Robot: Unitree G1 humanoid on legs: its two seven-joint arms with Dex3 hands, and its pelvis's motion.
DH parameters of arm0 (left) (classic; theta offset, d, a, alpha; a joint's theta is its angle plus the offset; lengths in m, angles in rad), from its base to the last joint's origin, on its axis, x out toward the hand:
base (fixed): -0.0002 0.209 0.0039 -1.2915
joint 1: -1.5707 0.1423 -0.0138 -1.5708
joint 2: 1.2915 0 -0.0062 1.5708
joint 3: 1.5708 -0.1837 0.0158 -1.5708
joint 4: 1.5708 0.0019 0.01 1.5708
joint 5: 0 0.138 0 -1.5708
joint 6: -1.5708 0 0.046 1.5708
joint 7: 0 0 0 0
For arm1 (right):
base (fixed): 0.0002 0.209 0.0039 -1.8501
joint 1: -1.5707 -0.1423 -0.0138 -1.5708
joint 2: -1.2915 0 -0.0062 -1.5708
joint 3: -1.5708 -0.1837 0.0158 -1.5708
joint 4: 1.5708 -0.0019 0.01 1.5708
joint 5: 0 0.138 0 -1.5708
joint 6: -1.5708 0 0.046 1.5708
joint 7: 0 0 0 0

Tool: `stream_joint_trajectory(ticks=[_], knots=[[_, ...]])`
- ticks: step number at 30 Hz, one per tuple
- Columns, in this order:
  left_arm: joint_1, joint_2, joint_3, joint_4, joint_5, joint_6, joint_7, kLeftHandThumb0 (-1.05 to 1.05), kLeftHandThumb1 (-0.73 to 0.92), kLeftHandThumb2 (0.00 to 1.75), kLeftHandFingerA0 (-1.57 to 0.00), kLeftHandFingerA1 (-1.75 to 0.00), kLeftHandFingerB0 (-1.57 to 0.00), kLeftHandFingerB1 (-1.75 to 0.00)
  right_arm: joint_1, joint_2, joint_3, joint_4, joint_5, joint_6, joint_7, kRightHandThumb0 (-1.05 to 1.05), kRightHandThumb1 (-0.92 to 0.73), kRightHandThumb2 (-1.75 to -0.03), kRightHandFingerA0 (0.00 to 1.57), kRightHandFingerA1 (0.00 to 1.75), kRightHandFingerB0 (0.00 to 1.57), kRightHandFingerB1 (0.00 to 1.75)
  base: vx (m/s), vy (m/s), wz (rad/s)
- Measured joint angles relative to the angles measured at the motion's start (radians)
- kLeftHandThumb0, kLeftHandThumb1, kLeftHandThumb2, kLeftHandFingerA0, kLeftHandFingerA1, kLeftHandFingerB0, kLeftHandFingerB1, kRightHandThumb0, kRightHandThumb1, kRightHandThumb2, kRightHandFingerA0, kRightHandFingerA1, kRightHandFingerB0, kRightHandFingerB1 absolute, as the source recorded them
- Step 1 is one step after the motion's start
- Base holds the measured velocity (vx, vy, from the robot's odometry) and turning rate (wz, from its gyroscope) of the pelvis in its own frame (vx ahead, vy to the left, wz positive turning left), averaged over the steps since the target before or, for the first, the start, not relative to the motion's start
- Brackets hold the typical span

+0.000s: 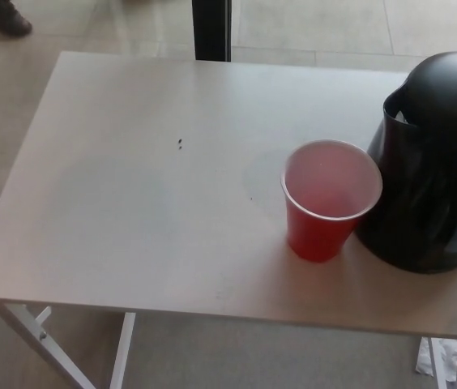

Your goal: The robot uses its right hand to lift up a kettle kept on the middle of the desk by its handle and tilt it into a glass kept next to it to pour out water

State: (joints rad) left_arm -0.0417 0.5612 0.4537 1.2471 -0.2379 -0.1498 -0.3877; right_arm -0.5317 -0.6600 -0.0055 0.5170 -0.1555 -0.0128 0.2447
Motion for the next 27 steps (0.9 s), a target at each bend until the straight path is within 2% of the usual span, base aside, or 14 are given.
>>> stream_joint_trajectory(ticks=[1,2,8,10,13,14,15,16,17,18,22,23,25,27], knots=[[-0.002,0.000,-0.004,0.000,0.001,0.000,0.002,-1.05,0.62,0.72,-0.53,-0.67,-0.36,-1.11,0.004,0.000,0.006,-0.001,-0.005,-0.003,0.000,-0.24,-0.39,-0.88,0.36,0.62,0.10,0.49,0.00,0.000,0.00],[-0.003,0.000,-0.007,0.000,0.001,0.000,0.004,-1.05,0.62,0.73,-0.56,-0.70,-0.38,-1.11,0.006,0.000,0.011,-0.002,-0.010,-0.004,0.000,-0.30,-0.55,-0.57,0.49,0.49,0.26,0.32,0.00,0.000,0.00],[-0.006,0.000,-0.012,0.000,0.001,-0.002,0.007,-1.05,0.64,0.72,-0.54,-0.71,-0.38,-1.11,-0.014,-0.011,0.044,0.019,-0.038,-0.018,0.000,-0.21,-0.56,-0.57,0.62,0.52,0.29,0.33,0.00,0.000,0.00],[-0.006,0.000,-0.013,0.000,0.001,-0.005,0.007,-1.05,0.64,0.72,-0.55,-0.69,-0.36,-1.11,-0.030,-0.015,0.060,0.038,-0.051,-0.027,-0.002,-0.20,-0.62,-0.58,0.80,0.74,0.32,0.34,0.00,0.000,0.00],[-0.005,0.000,-0.017,0.001,0.002,-0.010,0.009,-1.05,0.64,0.72,-0.54,-0.68,-0.33,-1.11,-0.049,-0.016,0.072,0.072,-0.065,-0.054,-0.009,-0.16,-0.70,-0.61,0.97,0.83,0.41,0.37,0.00,0.000,0.00],[-0.005,0.000,-0.018,0.001,0.002,-0.011,0.009,-1.05,0.63,0.72,-0.58,-0.69,-0.35,-1.11,-0.054,-0.016,0.074,0.085,-0.068,-0.067,-0.011,-0.15,-0.76,-0.62,0.96,1.07,0.56,0.42,0.00,0.000,0.00],[-0.005,0.000,-0.019,0.001,0.002,-0.012,0.009,-1.05,0.62,0.73,-0.58,-0.68,-0.38,-1.09,-0.058,-0.016,0.076,0.096,-0.071,-0.083,-0.015,-0.11,-0.72,-0.72,0.79,1.14,0.65,0.46,0.00,0.000,0.00],[-0.005,0.000,-0.019,0.001,0.002,-0.012,0.009,-1.05,0.63,0.72,-0.56,-0.67,-0.36,-1.10,-0.061,-0.017,0.078,0.107,-0.075,-0.096,-0.020,-0.08,-0.68,-0.80,0.77,1.09,0.73,0.51,0.00,0.000,0.00],[-0.005,0.000,-0.019,0.001,0.002,-0.013,0.009,-1.05,0.64,0.72,-0.56,-0.66,-0.37,-1.09,-0.064,-0.018,0.081,0.113,-0.077,-0.104,-0.021,-0.02,-0.64,-0.88,0.79,0.78,0.80,0.51,0.00,0.000,0.00],[-0.006,0.000,-0.020,0.000,0.002,-0.013,0.009,-1.05,0.65,0.72,-0.56,-0.64,-0.35,-1.08,-0.070,-0.020,0.086,0.122,-0.081,-0.117,-0.023,-0.04,-0.59,-0.98,0.82,0.93,0.85,0.53,0.00,0.000,0.00],[-0.005,0.000,-0.031,0.001,0.004,-0.018,0.011,-1.05,0.64,0.71,-0.57,-0.65,-0.36,-1.08,-0.087,-0.043,0.120,0.143,-0.099,-0.152,-0.025,-0.09,-0.64,-0.93,0.82,0.92,0.89,0.55,0.00,0.000,0.00],[-0.005,0.000,-0.032,0.001,0.004,-0.019,0.011,-1.05,0.62,0.73,-0.58,-0.67,-0.37,-1.09,-0.089,-0.047,0.126,0.144,-0.103,-0.155,-0.025,-0.08,-0.66,-0.89,0.79,0.72,0.90,0.58,0.00,0.000,0.00],[-0.003,0.001,-0.032,0.001,0.004,-0.020,0.011,-1.05,0.62,0.71,-0.58,-0.68,-0.36,-1.10,-0.089,-0.051,0.138,0.134,-0.113,-0.155,-0.025,-0.09,-0.68,-0.85,0.83,0.97,0.91,0.62,0.00,0.000,0.00],[-0.002,0.001,-0.032,0.000,0.004,-0.022,0.011,-1.05,0.62,0.72,-0.58,-0.69,-0.37,-1.11,-0.089,-0.052,0.148,0.130,-0.119,-0.157,-0.030,-0.09,-0.68,-0.84,0.85,0.95,0.92,0.63,0.00,0.000,0.00]])
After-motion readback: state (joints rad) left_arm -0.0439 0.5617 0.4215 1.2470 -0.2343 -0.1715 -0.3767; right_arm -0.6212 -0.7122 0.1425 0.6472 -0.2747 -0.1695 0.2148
